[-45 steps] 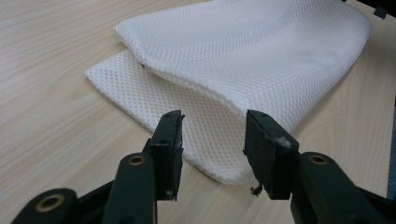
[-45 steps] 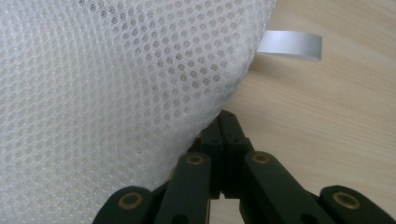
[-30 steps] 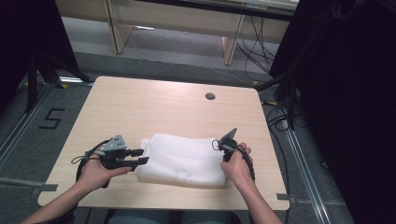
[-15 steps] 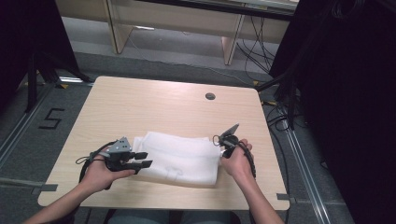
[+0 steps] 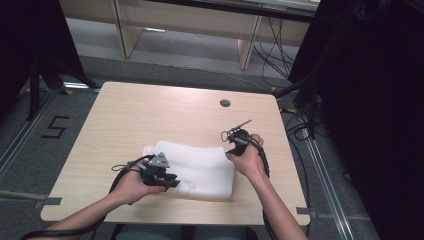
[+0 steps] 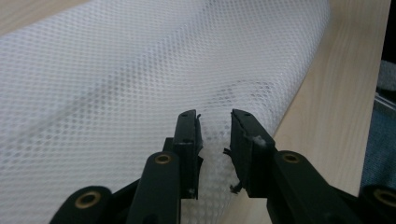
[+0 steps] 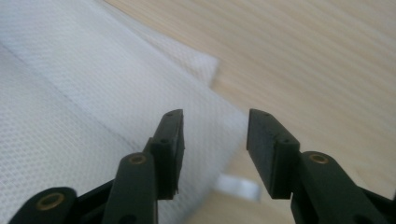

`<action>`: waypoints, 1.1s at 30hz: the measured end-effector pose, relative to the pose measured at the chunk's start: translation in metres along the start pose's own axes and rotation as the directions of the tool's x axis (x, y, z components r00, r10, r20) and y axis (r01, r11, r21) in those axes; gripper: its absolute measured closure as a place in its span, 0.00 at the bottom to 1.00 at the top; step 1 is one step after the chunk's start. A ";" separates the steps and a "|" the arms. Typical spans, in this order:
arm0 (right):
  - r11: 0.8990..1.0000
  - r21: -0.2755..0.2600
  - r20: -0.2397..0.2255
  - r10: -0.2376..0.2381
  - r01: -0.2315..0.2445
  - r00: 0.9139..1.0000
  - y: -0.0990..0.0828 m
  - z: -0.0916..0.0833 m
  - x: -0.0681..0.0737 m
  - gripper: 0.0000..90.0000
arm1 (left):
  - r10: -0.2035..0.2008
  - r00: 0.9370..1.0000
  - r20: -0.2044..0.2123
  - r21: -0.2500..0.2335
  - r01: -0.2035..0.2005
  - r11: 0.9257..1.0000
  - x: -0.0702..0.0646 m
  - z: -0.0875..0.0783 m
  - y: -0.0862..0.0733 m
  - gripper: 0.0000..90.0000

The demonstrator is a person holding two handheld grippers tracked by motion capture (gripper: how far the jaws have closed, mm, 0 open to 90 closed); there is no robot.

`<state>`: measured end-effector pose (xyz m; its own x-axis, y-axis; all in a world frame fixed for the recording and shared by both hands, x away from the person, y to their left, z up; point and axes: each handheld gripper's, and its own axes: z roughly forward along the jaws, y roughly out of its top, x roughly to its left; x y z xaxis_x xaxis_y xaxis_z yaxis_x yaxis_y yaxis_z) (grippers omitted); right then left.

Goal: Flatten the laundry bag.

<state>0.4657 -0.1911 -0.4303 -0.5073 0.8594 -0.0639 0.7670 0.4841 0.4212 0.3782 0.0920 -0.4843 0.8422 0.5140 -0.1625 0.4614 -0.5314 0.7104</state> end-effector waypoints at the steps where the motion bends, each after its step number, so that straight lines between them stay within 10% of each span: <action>1: 1.000 -0.009 -0.024 -0.020 0.020 1.000 0.003 0.003 0.003 0.60 | -0.007 1.000 0.007 0.008 0.007 1.000 -0.002 0.004 0.001 0.80; 10: 0.988 -0.035 -0.087 -0.150 0.147 0.985 0.030 0.028 0.016 0.58 | 0.027 0.999 0.023 0.054 -0.028 0.998 -0.002 0.012 -0.005 0.80; 26: 0.983 0.002 -0.141 -0.180 0.182 0.973 0.035 0.061 0.024 0.57 | 0.036 0.999 0.027 0.088 -0.038 0.995 -0.004 0.017 -0.011 0.79; 33: 0.975 0.031 -0.179 -0.210 0.219 0.961 0.032 0.068 0.032 0.84 | 0.047 0.999 0.024 0.090 -0.049 0.995 -0.004 0.017 -0.011 0.79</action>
<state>0.5010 -0.1373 -0.4801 -0.7191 0.6948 0.0117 0.6488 0.6654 0.3692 0.3745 0.0845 -0.5032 0.8696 0.4718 -0.1453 0.4425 -0.6143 0.6533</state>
